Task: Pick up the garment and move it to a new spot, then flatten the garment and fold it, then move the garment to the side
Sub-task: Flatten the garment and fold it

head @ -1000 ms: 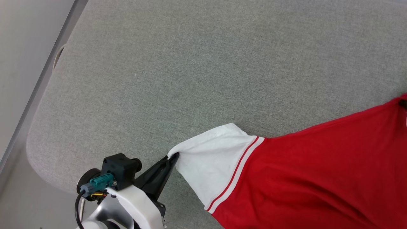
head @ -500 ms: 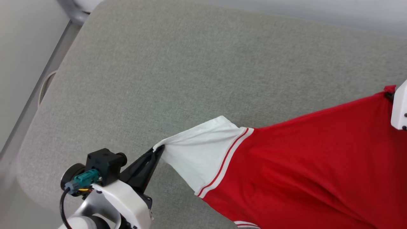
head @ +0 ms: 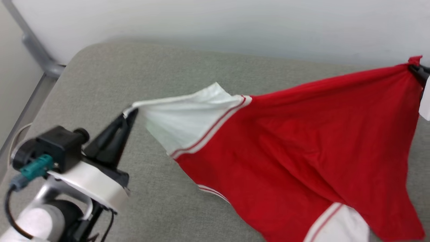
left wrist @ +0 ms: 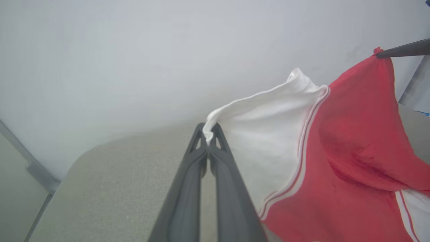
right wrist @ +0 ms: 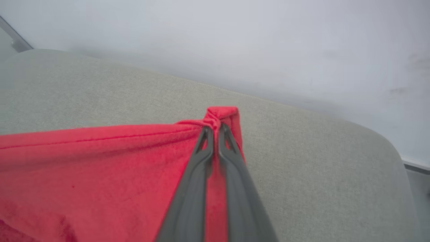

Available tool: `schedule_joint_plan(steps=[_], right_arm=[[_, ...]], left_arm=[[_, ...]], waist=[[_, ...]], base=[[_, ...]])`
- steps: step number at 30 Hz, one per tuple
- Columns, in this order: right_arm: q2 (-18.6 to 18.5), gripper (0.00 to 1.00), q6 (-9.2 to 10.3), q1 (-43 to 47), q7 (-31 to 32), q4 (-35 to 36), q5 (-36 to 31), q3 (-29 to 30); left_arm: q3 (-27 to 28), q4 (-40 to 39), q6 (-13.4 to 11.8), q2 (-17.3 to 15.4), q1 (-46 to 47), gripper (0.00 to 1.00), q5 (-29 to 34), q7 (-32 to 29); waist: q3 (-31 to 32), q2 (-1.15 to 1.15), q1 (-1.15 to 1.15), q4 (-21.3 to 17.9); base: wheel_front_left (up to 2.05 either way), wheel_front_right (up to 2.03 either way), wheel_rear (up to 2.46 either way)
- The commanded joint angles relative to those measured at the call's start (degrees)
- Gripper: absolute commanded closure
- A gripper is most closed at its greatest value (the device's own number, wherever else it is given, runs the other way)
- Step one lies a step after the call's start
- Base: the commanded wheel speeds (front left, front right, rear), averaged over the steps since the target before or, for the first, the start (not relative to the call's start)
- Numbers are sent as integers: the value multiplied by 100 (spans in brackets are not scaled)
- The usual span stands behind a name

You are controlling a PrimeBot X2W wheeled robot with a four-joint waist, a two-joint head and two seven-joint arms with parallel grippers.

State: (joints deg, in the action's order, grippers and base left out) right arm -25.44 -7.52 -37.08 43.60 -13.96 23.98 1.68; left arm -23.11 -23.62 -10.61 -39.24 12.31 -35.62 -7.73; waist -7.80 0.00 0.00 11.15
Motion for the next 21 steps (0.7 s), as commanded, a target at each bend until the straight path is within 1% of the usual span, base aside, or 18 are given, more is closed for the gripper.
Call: schedule_joint_plan(steps=[1,4,5,8,10,17,18,21], right_arm=[[-35,100,6,-102,-15,226,49,-21],[54,100,6,-116,-7,548,73,-10],[54,100,6,-116,-7,548,73,-10],[147,100,6,-159,-68,876,70,24],[222,100,6,-199,-136,1058,15,106],[532,100,7,-282,-323,1566,-105,330],[615,100,7,-326,-373,1690,-152,407],[636,100,7,-367,-425,1839,-191,394]], left_arm=[[177,-87,-57,-91,240,100,17,-21],[388,-196,-113,-133,492,100,8,-36],[388,-196,-113,-133,492,100,8,-36],[594,-282,-165,-234,795,100,72,-40],[707,-296,-200,-358,999,100,210,-45],[1117,-302,-306,-477,1680,100,381,109],[1219,-282,-323,-494,1892,100,431,166],[1282,-259,-313,-511,2110,100,474,223]], waist=[[215,0,0,-247],[316,0,0,-393],[316,0,0,-393],[398,0,0,-549],[434,0,0,-646],[429,0,0,-933],[393,0,0,-1000],[332,0,0,-1052]], base=[[0,0,0],[0,0,0],[0,0,0],[0,0,0],[0,0,0],[0,0,0],[0,0,0],[0,0,0]])
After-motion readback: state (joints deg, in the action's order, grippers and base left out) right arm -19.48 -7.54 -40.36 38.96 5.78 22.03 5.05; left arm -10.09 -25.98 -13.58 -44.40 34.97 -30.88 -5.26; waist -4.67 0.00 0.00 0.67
